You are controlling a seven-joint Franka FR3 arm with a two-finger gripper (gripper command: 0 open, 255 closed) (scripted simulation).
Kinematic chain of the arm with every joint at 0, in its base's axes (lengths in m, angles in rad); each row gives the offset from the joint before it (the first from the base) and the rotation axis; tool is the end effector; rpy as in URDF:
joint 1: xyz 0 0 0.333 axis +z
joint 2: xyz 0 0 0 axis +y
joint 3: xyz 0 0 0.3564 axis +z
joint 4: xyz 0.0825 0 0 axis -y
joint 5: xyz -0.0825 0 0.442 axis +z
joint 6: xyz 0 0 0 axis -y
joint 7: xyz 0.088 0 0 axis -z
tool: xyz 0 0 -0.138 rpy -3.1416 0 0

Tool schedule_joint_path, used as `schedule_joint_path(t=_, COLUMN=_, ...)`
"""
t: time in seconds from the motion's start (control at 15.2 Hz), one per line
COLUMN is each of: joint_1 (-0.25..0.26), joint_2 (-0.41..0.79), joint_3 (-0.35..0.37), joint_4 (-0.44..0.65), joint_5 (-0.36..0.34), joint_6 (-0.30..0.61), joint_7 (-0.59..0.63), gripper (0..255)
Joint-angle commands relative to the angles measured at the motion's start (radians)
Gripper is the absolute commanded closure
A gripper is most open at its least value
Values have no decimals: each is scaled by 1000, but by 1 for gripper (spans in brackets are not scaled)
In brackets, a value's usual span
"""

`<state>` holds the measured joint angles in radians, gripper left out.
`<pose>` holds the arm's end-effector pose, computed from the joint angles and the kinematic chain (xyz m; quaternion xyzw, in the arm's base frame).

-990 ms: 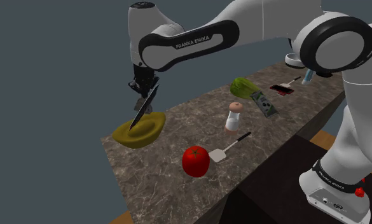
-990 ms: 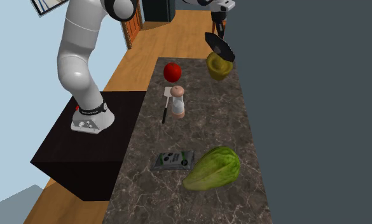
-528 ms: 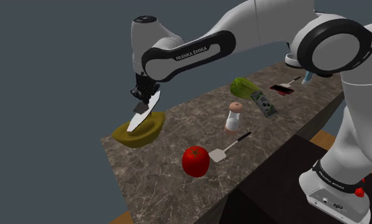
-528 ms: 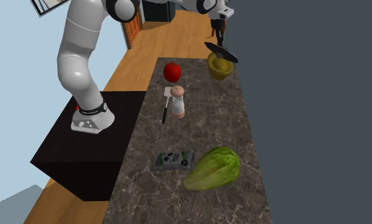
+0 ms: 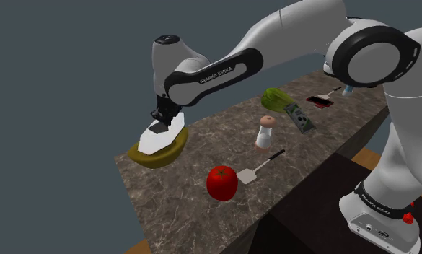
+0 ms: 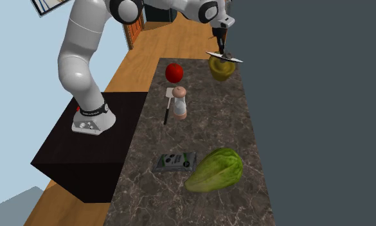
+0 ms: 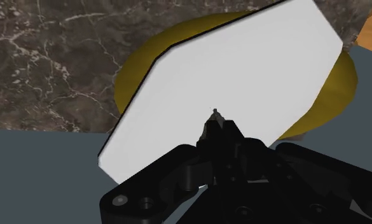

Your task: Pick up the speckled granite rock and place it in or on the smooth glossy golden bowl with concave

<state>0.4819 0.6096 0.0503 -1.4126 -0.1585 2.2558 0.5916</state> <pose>0.7174 0.4040 0.3463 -0.9917 -0.0070 -0.1271 0.0174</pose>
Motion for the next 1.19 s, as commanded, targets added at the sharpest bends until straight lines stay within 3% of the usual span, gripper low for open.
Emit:
schedule_joint_path(t=0.0, joint_1=1, joint_2=16, joint_3=0, joint_4=-9, joint_5=-1, joint_6=22, joint_7=2, gripper=255)
schedule_joint_path(t=0.59, joint_1=1, joint_2=22, joint_3=-1, joint_4=-14, joint_5=-2, joint_6=33, joint_7=3, gripper=255)
schedule_joint_path(t=0.66, joint_1=3, joint_2=33, joint_3=-1, joint_4=-4, joint_5=-3, joint_6=34, joint_7=5, gripper=0)
schedule_joint_path(t=1.12, joint_1=2, joint_2=-25, joint_3=3, joint_4=-24, joint_5=1, joint_6=-4, joint_7=2, gripper=0)
